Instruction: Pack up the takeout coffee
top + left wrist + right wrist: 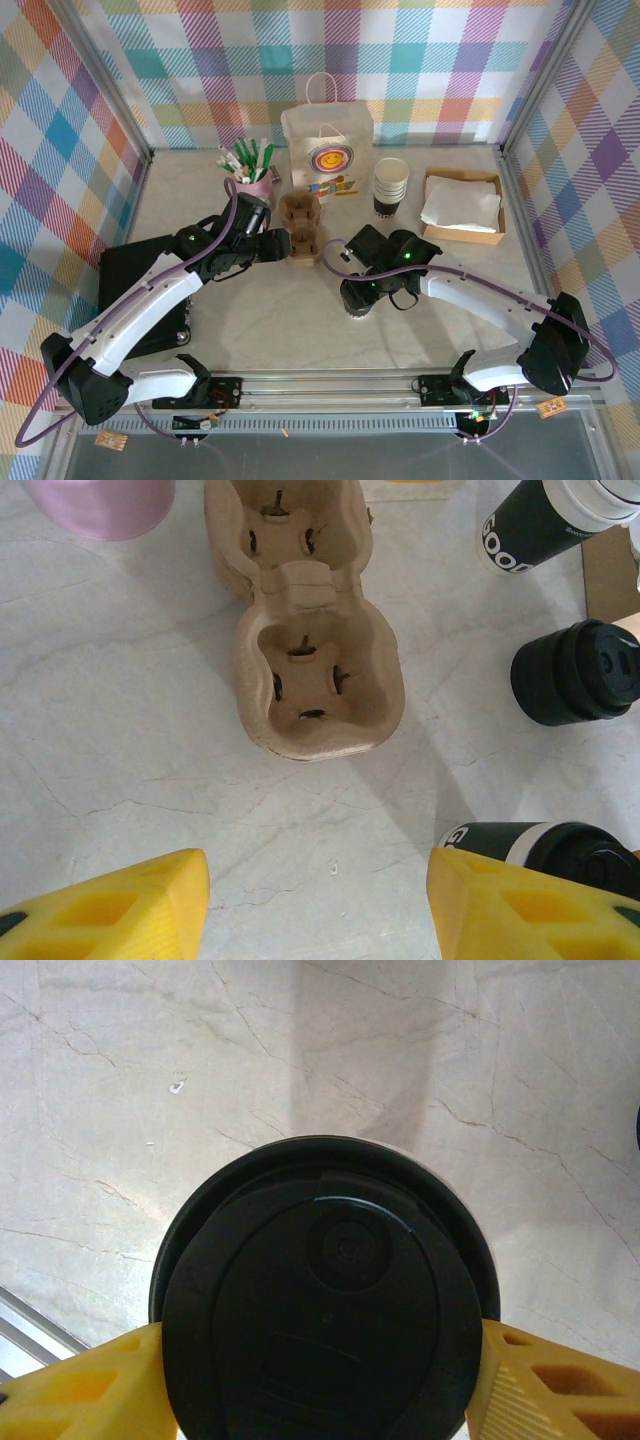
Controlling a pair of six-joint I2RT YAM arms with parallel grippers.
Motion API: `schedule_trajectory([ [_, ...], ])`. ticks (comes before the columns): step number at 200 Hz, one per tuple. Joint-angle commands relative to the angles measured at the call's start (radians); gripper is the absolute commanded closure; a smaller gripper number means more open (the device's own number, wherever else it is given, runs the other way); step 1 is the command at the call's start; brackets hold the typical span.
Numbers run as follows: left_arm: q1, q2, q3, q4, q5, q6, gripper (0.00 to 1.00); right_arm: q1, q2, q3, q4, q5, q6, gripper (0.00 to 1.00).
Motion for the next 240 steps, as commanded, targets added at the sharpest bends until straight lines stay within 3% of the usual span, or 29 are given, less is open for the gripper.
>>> schedule_trajectory([
  [1, 0.005, -0.022, -0.008, -0.013, -0.009, 0.006, 0.41, 0.01, 0.004, -0.002, -0.016, 0.013, 0.001, 0.38],
  [82, 0.005, -0.016, -0.004, -0.011, -0.008, 0.013, 0.4, 0.023, 0.005, -0.014, -0.013, 0.026, 0.0, 0.35],
  [155, 0.004, -0.017, -0.003, -0.013, -0.008, 0.01, 0.4, 0.027, -0.013, -0.012, -0.014, 0.034, 0.001, 0.25],
  [209, 0.004, -0.017, -0.003, -0.008, -0.007, 0.004, 0.4, 0.027, -0.025, -0.005, -0.013, 0.047, -0.012, 0.37],
  [240, 0.004, -0.017, -0.002, -0.006, -0.009, 0.005, 0.4, 0.027, -0.037, 0.003, -0.012, 0.064, -0.017, 0.38],
])
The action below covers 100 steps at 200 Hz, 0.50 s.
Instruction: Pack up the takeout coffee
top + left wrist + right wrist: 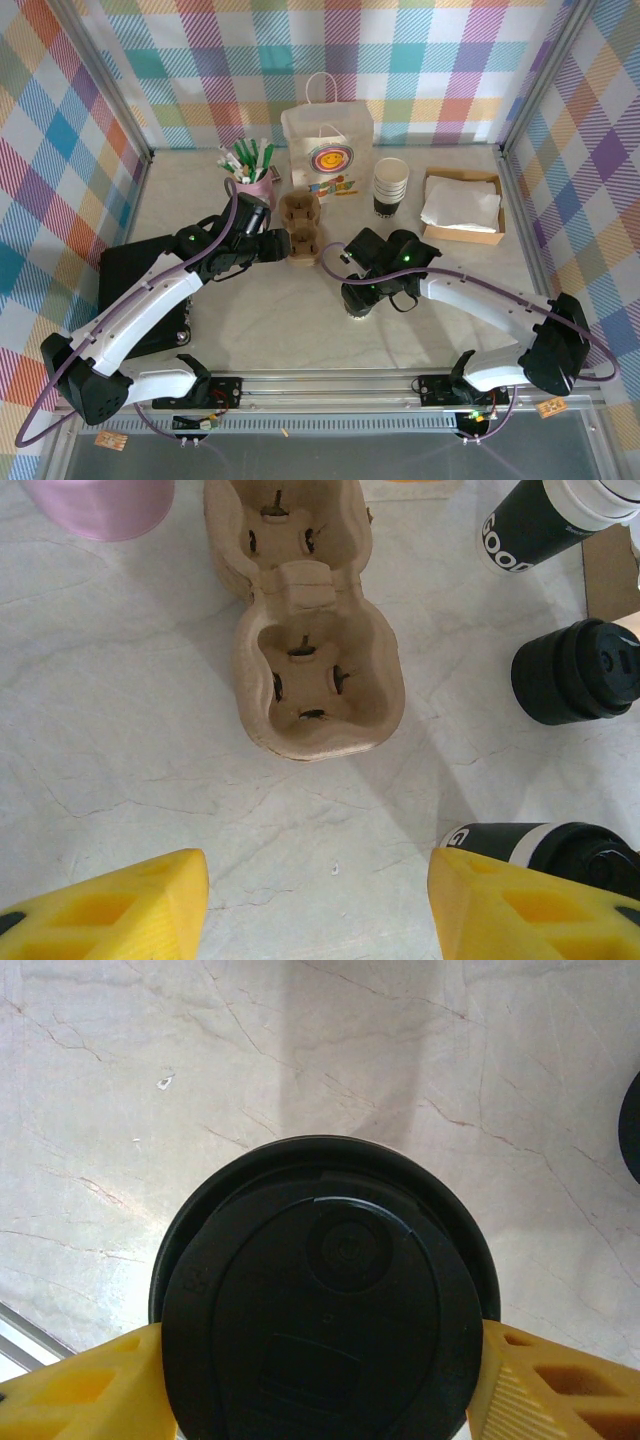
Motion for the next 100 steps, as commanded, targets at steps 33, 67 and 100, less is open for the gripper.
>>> schedule_trajectory([
  [33, 0.004, -0.011, 0.0, -0.002, -0.008, -0.002, 0.4, 0.008, -0.04, 0.013, -0.006, 0.036, -0.025, 0.38],
  [67, 0.004, -0.005, 0.0, 0.001, -0.009, -0.003, 0.4, 0.008, -0.034, 0.0, 0.007, 0.022, -0.027, 0.37],
  [100, 0.004, -0.002, -0.001, 0.0, -0.007, -0.009, 0.4, 0.007, -0.037, -0.012, 0.021, 0.002, -0.022, 0.37],
])
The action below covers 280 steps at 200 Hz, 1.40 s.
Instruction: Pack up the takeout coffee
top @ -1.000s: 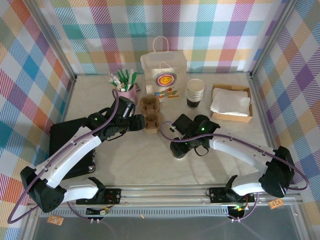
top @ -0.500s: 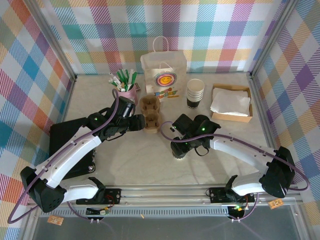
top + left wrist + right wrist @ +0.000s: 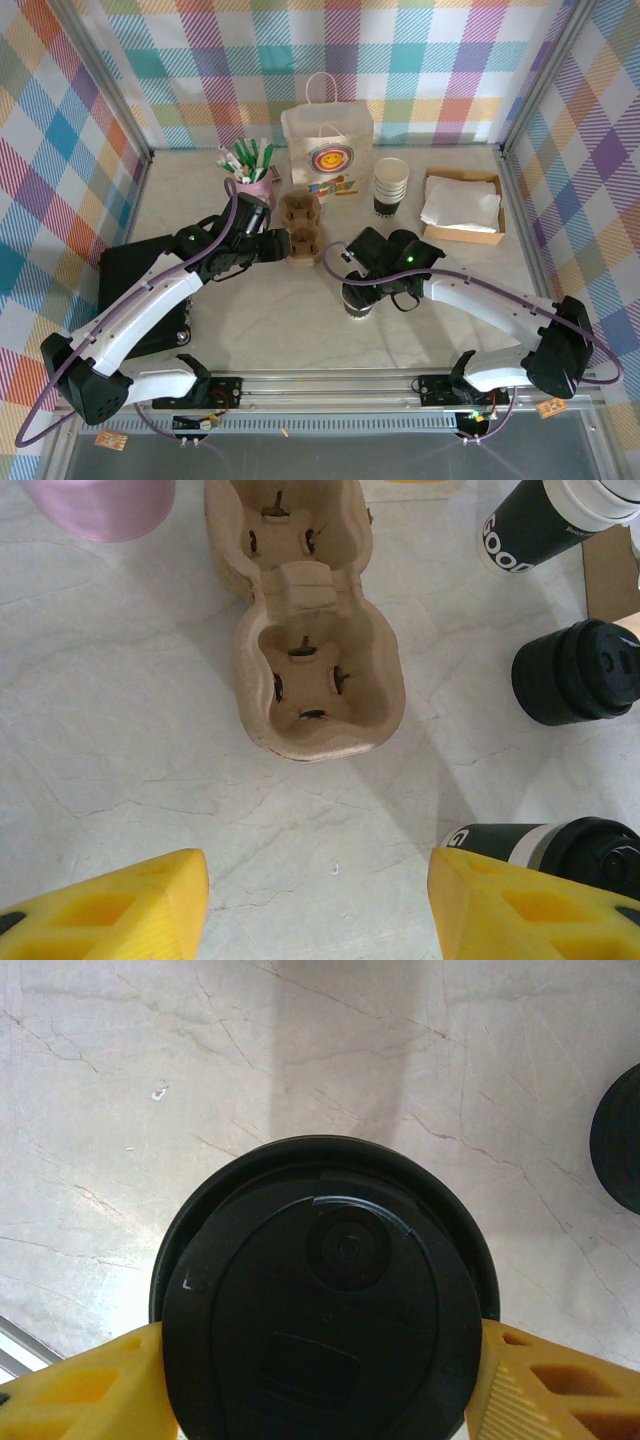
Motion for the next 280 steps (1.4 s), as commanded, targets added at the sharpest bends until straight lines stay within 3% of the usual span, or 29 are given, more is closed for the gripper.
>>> schedule_trajectory([
  [1, 0.005, -0.003, 0.0, 0.0, -0.005, -0.009, 0.4, 0.007, -0.018, -0.012, 0.018, -0.017, -0.005, 0.37],
  [280, 0.005, -0.016, -0.006, -0.016, -0.001, 0.0, 0.4, 0.007, -0.017, -0.048, 0.036, -0.044, 0.016, 0.34],
])
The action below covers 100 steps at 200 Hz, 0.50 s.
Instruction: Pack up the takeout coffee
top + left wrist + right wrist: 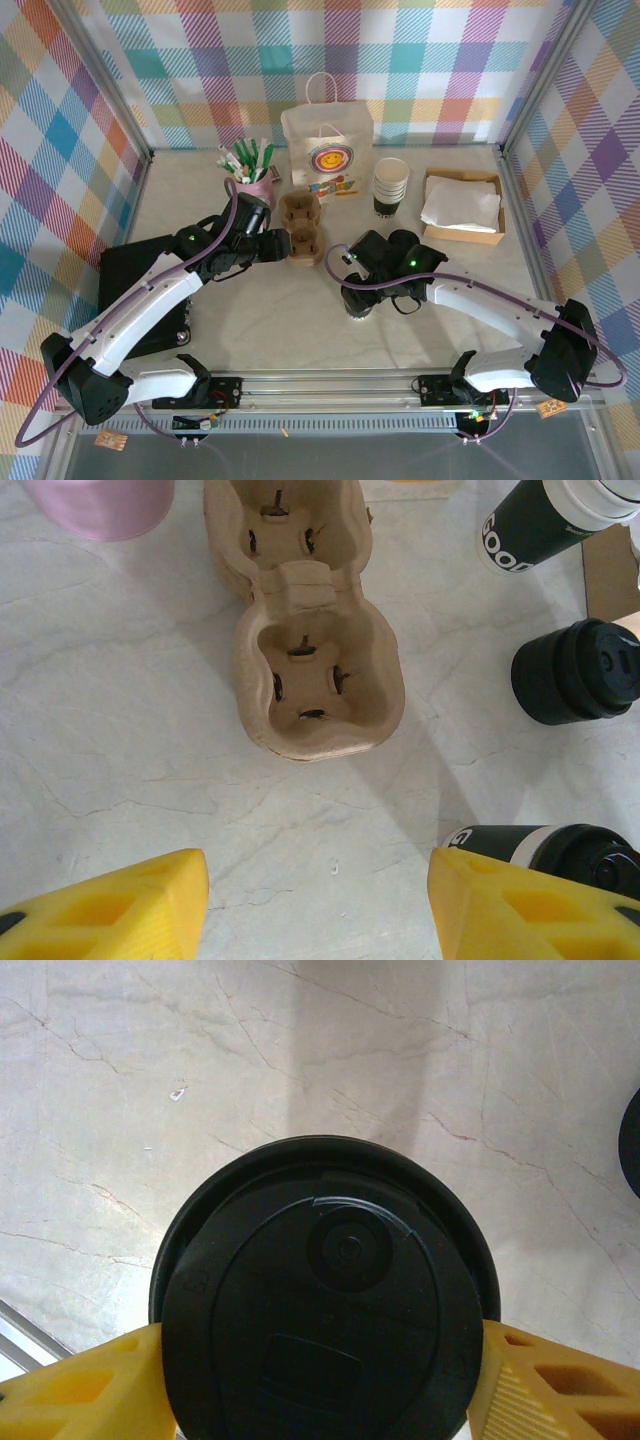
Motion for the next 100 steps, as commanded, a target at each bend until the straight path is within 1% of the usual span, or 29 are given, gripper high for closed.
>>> schedule_trajectory([
  [1, 0.005, -0.016, -0.006, -0.016, -0.002, -0.001, 0.4, 0.007, 0.009, -0.003, -0.008, -0.015, 0.012, 0.34],
  [100, 0.004, -0.022, -0.009, -0.016, -0.004, -0.001, 0.4, 0.007, 0.02, 0.001, -0.029, -0.006, 0.014, 0.33],
])
